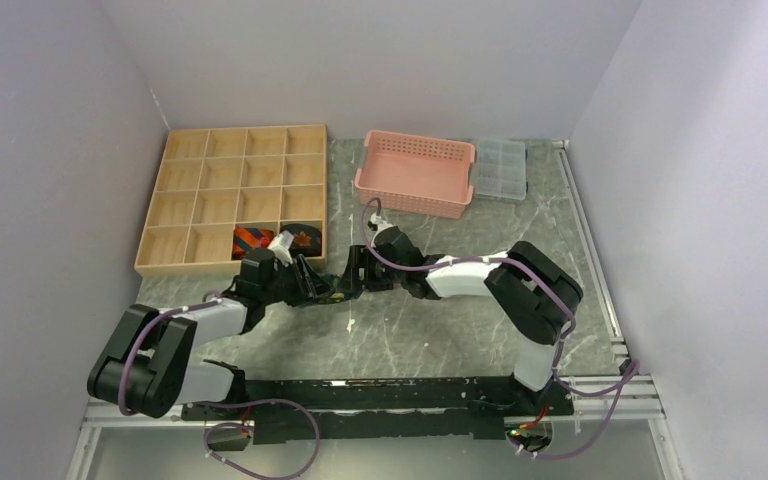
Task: Roll the ties
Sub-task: Pick up the tie at the center of the board.
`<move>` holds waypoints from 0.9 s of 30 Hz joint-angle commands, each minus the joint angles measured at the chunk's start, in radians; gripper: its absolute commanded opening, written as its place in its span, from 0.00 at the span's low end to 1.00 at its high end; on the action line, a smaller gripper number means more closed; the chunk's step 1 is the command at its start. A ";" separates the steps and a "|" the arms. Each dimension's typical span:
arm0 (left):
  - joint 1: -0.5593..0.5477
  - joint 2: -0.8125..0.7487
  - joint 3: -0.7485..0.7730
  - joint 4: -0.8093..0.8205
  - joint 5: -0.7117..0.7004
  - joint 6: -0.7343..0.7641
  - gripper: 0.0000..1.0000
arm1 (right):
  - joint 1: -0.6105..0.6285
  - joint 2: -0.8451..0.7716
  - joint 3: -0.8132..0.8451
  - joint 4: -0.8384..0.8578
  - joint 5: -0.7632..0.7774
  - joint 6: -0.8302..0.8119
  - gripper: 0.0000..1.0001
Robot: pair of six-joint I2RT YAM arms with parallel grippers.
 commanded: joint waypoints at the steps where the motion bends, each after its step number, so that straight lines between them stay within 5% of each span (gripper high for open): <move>1: -0.011 0.006 0.035 -0.011 0.027 0.031 0.38 | -0.010 0.016 -0.036 -0.095 0.054 -0.018 0.73; 12: -0.012 -0.081 0.075 -0.144 0.000 0.056 0.03 | -0.010 -0.106 -0.018 -0.150 0.080 -0.021 0.76; 27: -0.041 -0.212 0.272 -0.585 -0.122 0.119 0.03 | -0.013 -0.407 -0.120 -0.249 0.216 -0.069 0.77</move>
